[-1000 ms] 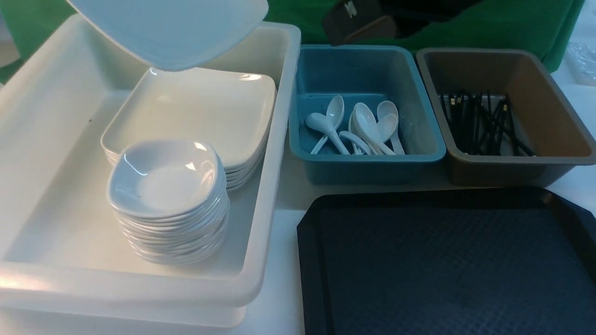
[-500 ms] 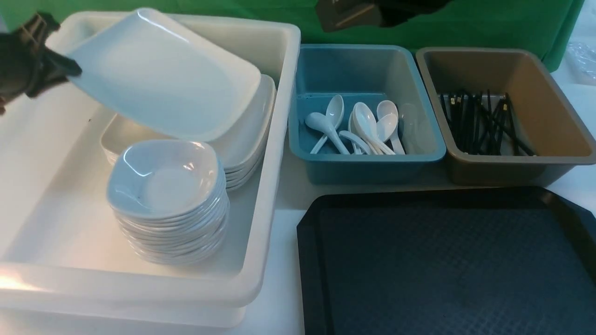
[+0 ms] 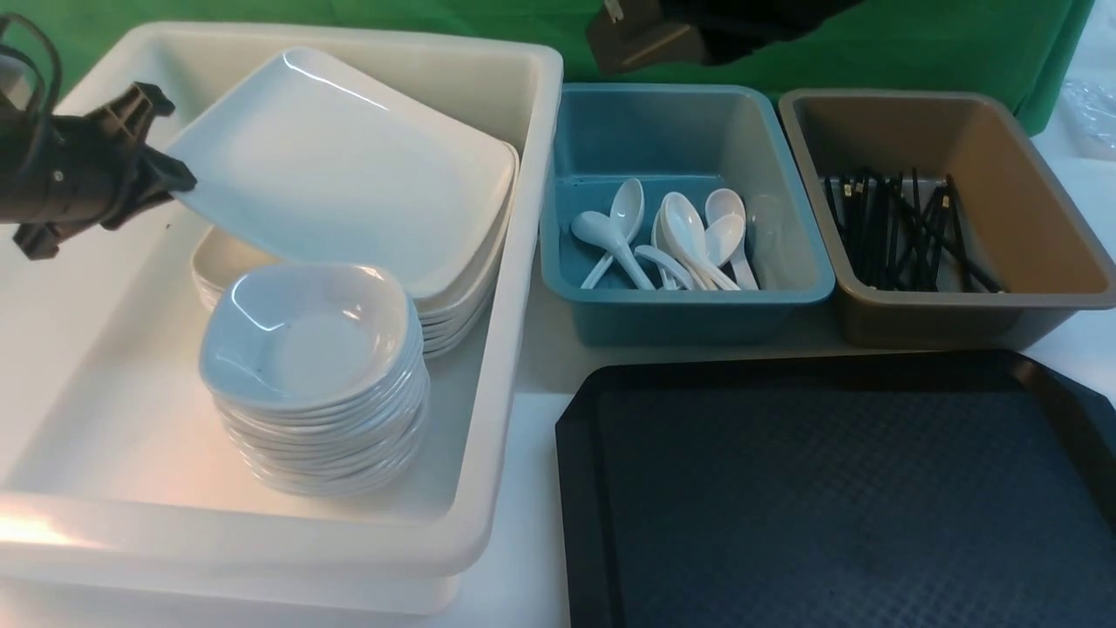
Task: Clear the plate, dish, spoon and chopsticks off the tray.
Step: Use the left arm to put the plate into the large storage box on the left
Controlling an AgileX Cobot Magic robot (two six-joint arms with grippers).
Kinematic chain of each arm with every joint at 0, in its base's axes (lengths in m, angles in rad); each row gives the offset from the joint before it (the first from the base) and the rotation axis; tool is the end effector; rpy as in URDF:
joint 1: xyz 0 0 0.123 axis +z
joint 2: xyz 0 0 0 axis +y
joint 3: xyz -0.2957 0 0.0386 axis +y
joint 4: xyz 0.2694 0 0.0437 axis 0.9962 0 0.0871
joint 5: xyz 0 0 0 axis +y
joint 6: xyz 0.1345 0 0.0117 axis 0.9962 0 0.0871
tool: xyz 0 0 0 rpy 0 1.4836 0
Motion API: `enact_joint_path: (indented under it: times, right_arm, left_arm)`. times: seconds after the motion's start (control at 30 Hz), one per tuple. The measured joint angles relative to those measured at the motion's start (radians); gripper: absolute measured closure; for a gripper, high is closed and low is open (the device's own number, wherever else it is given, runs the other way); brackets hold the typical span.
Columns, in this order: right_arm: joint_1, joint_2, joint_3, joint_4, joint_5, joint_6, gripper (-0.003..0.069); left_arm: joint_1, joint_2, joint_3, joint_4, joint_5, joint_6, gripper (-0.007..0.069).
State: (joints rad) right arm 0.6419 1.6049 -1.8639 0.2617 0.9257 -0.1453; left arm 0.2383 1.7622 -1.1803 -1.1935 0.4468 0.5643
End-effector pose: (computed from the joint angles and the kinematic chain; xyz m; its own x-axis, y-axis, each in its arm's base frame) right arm 0.3113 0.2676 0.4579 -0.4377 -0.3097 -0.8441 -0.7196 0.6835 0.1224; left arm 0.4405 0.0512 0.2177 -0.5504 -0.6600 -0.5113 -0.2621 0.7181 -0.6447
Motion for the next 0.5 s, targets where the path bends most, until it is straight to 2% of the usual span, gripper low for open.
enact_joint_path:
  times: [0.07, 0.17, 0.5]
  right_arm:
    - [0.000, 0.000, 0.000, 0.000, 0.008, 0.000, 0.0632]
    - [0.000, 0.000, 0.000, 0.000, 0.013, 0.002, 0.0632]
    - [0.000, 0.000, -0.001, 0.000, 0.024, 0.021, 0.0632]
  left_arm:
    - [0.000, -0.002, 0.000, 0.057, 0.006, -0.039, 0.0568]
    - [0.000, -0.004, 0.000, 0.168, 0.021, -0.117, 0.0501]
    - [0.000, -0.014, 0.000, 0.384, 0.056, -0.153, 0.0181]
